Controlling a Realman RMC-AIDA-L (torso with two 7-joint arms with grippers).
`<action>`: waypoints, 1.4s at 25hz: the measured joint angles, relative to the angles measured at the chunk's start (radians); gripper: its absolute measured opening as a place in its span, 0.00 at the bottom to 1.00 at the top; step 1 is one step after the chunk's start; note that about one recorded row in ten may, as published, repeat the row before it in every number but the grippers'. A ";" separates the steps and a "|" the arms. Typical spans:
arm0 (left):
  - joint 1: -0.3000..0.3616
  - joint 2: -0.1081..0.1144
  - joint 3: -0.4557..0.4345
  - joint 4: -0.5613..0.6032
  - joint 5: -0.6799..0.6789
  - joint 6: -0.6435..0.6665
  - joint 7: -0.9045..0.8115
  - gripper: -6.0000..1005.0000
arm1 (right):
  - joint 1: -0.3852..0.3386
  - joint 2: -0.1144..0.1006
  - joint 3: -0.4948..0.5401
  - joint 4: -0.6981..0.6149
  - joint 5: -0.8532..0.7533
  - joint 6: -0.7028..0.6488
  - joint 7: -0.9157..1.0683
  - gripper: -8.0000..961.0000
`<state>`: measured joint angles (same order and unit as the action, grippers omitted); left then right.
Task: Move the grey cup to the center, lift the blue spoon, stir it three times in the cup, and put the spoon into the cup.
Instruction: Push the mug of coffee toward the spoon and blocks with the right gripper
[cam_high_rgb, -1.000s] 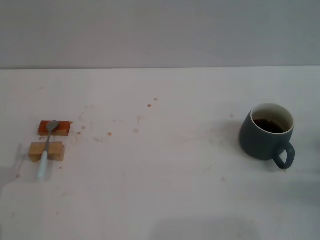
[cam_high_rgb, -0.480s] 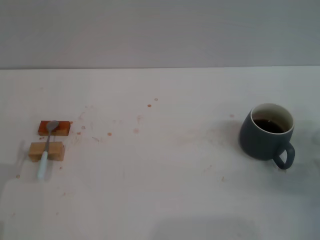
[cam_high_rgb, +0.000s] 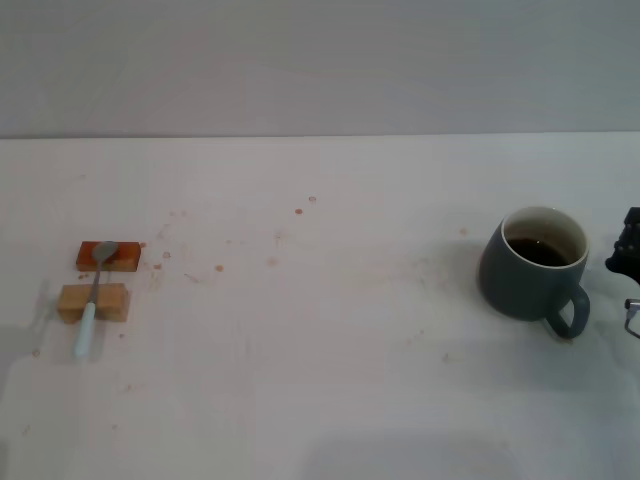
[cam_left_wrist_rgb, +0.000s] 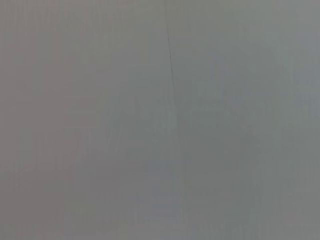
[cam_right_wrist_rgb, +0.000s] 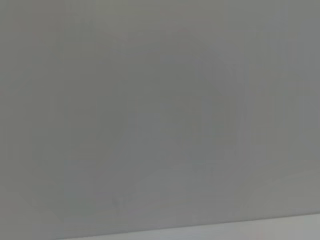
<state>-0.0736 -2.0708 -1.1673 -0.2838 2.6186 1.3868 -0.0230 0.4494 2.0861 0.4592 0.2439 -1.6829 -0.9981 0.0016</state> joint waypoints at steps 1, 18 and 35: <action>0.000 0.000 0.000 0.000 0.000 0.000 0.000 0.84 | 0.000 0.000 -0.006 0.002 0.000 0.000 0.000 0.01; -0.005 -0.002 0.008 -0.002 0.000 0.001 0.000 0.84 | 0.018 0.000 -0.118 0.059 -0.002 0.012 0.004 0.01; -0.005 -0.002 0.009 -0.012 0.000 0.002 0.000 0.84 | 0.059 0.001 -0.211 0.134 -0.020 0.026 0.005 0.01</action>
<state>-0.0791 -2.0733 -1.1580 -0.2953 2.6186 1.3883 -0.0230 0.5087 2.0875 0.2486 0.3774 -1.7029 -0.9724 0.0062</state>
